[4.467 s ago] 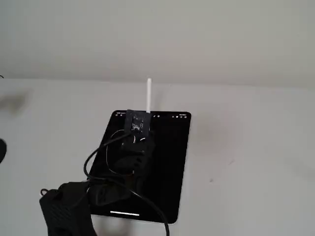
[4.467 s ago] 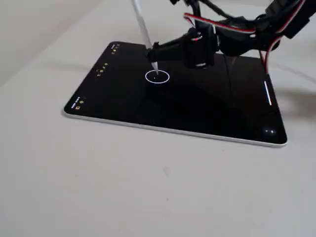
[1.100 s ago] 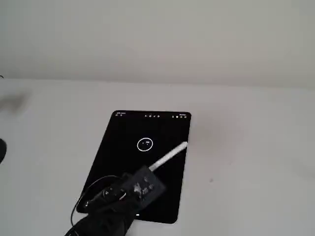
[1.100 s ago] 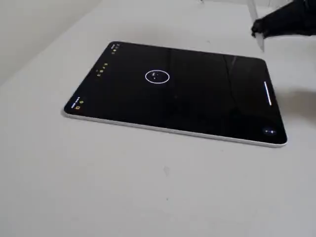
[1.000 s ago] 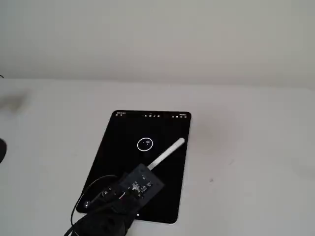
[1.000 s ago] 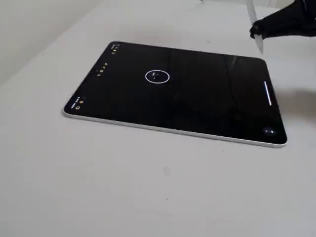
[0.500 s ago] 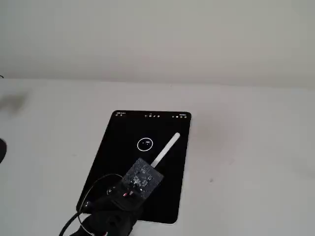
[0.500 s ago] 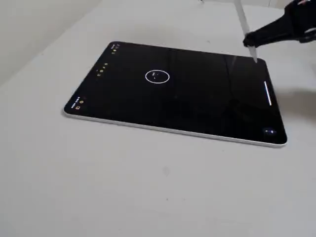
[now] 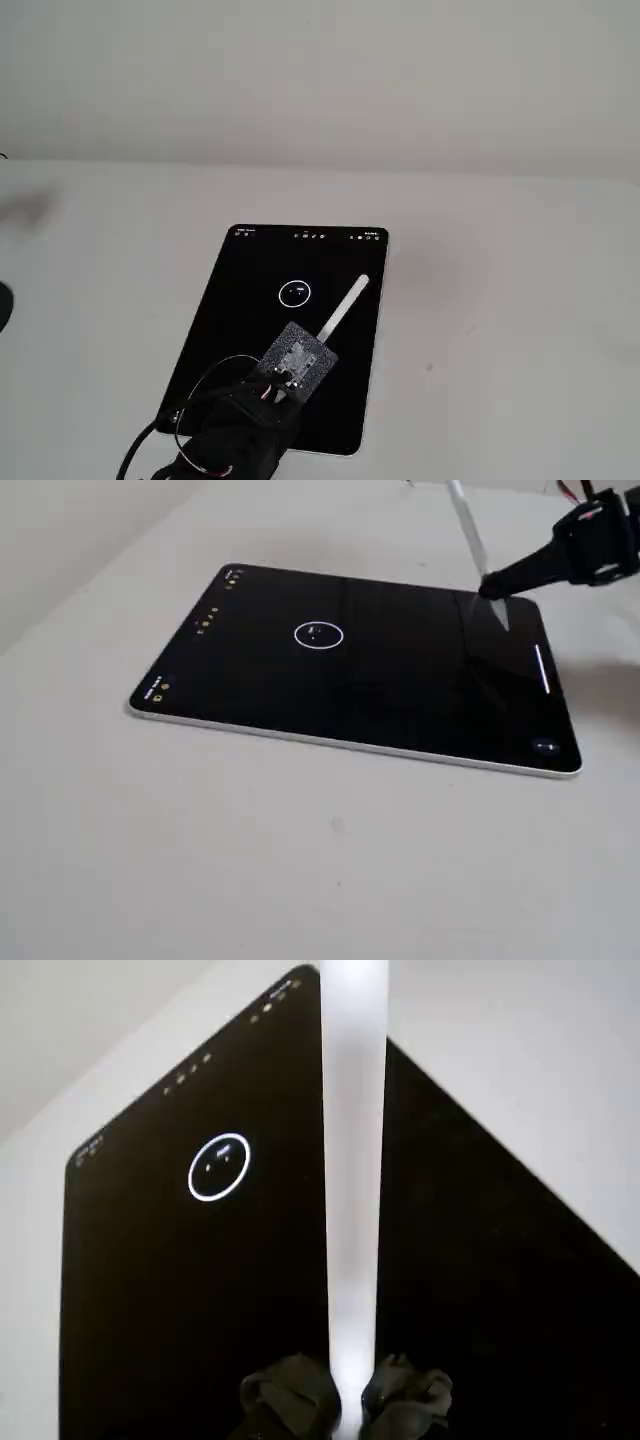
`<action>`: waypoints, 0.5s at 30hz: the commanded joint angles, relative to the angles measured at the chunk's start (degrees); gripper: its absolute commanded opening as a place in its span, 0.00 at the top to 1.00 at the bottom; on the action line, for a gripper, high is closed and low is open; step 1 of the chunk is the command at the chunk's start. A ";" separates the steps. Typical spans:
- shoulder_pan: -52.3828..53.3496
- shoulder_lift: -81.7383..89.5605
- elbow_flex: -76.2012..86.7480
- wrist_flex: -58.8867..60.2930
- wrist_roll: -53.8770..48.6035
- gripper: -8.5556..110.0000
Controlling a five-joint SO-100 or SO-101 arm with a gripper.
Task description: Draw 2 dots in a circle representing the eyes of a stickman
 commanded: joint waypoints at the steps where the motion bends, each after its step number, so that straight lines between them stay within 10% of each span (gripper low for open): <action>1: 0.88 -0.35 -0.88 -1.85 -2.02 0.93; 15: 0.18 -3.16 -0.88 -2.29 -6.15 0.93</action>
